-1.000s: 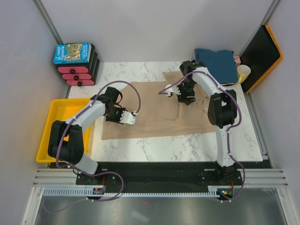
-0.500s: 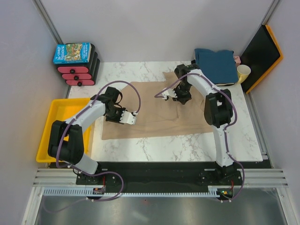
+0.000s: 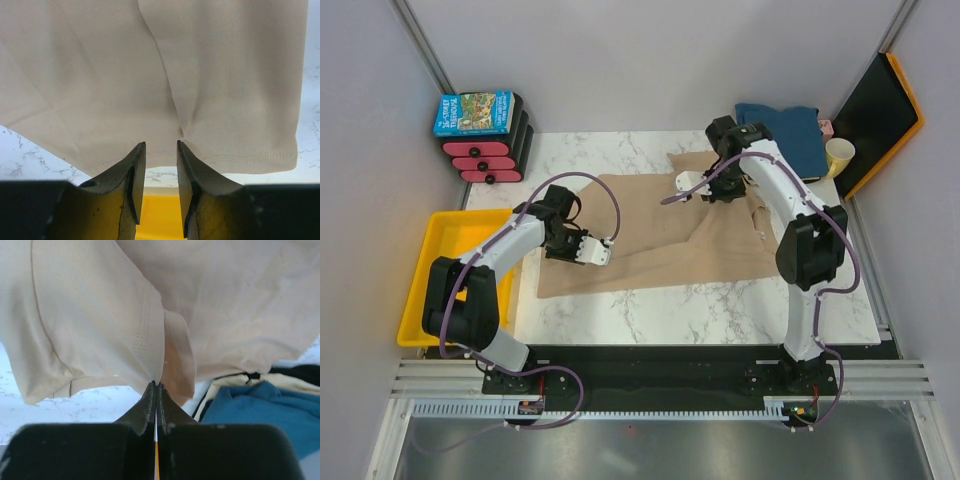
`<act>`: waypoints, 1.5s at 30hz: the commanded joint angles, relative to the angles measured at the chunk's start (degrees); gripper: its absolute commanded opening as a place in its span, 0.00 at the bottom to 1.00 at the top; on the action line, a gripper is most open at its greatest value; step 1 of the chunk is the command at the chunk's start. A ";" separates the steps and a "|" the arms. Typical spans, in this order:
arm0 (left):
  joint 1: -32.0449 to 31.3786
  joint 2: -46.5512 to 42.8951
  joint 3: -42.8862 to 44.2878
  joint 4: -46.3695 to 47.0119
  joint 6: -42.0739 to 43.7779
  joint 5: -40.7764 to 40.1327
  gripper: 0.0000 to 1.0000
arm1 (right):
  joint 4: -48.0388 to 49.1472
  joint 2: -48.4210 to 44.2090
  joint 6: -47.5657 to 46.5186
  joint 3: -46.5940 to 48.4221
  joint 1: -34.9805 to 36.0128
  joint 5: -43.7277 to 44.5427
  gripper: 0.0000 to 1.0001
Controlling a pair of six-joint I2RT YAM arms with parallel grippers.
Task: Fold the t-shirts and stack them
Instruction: Fold the flattened tshirt in 1/3 of the way
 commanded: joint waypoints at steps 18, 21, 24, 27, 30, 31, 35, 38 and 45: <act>-0.69 -2.66 -3.52 2.53 0.00 -0.40 0.38 | 15.56 -5.38 5.99 -16.09 -0.04 11.64 0.00; -0.69 -3.01 -4.66 2.45 0.53 -0.58 0.40 | 17.07 -5.73 5.64 -17.15 -0.04 13.32 0.00; -0.34 -2.93 -5.98 2.36 1.93 -0.23 0.43 | 17.42 -5.73 5.11 -17.15 -0.04 13.67 0.00; 0.27 -1.09 -5.98 2.36 2.29 -0.14 0.43 | 17.69 -5.64 4.85 -16.72 -0.04 13.32 0.00; 1.59 1.64 -3.96 2.18 1.23 0.39 0.43 | 17.60 -5.55 4.85 -16.36 -0.04 12.97 0.00; 1.94 2.08 -3.44 2.18 1.14 0.74 0.43 | 17.77 -5.55 4.85 -16.45 -0.04 12.97 0.00; 3.35 4.54 -0.37 2.18 0.88 0.92 0.43 | 17.60 -5.82 4.67 -16.89 0.05 12.53 0.00; 4.58 5.77 2.36 2.01 0.44 0.92 0.43 | 17.51 -5.73 4.76 -16.89 -0.04 12.35 0.00; 5.64 5.78 4.04 0.16 2.37 0.92 0.45 | 17.51 -5.91 4.93 -17.42 0.05 12.18 0.00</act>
